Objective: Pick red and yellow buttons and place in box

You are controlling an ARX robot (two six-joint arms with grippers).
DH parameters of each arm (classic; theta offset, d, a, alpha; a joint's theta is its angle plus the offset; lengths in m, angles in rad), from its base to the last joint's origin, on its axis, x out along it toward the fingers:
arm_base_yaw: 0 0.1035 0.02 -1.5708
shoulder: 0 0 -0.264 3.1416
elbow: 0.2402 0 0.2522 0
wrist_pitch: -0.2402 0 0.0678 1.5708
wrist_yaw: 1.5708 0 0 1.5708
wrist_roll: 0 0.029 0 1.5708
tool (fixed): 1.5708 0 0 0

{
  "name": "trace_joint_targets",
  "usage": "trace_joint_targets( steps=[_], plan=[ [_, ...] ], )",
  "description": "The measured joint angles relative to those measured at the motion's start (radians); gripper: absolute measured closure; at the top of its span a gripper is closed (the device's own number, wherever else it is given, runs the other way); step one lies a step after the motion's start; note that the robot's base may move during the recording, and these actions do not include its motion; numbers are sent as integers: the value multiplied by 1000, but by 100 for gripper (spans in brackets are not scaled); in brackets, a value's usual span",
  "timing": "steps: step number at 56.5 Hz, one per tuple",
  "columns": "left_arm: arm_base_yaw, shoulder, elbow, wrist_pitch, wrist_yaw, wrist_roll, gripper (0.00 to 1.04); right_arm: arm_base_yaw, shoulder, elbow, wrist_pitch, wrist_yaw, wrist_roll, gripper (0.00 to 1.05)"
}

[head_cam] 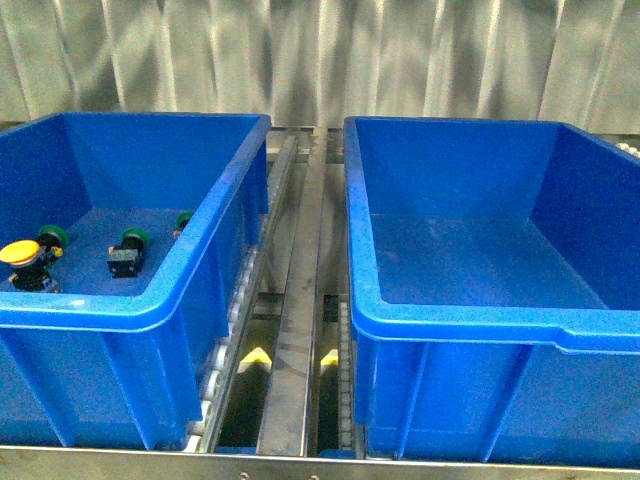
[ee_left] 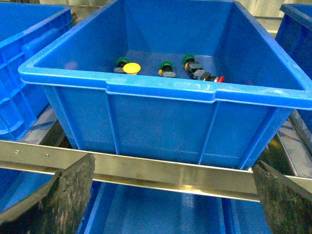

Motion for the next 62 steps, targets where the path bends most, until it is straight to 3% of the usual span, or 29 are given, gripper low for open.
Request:
trace_joint_targets(
  steps=[4,9,14,24,31,43,62],
  plan=[
    [-4,6,1,-8,-16,-11,8,0,0,0,0,0,0,6],
    [-68,120,54,-83,-205,-112,8,0,0,0,0,1,0,6],
    [-112,311,163,14,-340,-153,8,0,0,0,0,0,0,6],
    [-200,696,488,195,-506,-142,8,0,0,0,0,0,0,6],
    [-183,928,654,211,-618,-163,8,0,0,0,0,0,0,6],
    [-147,1235,833,236,-677,-211,8,0,0,0,0,0,0,6],
    [-72,1583,1078,145,-634,-188,8,0,0,0,0,0,0,6]
  ],
)
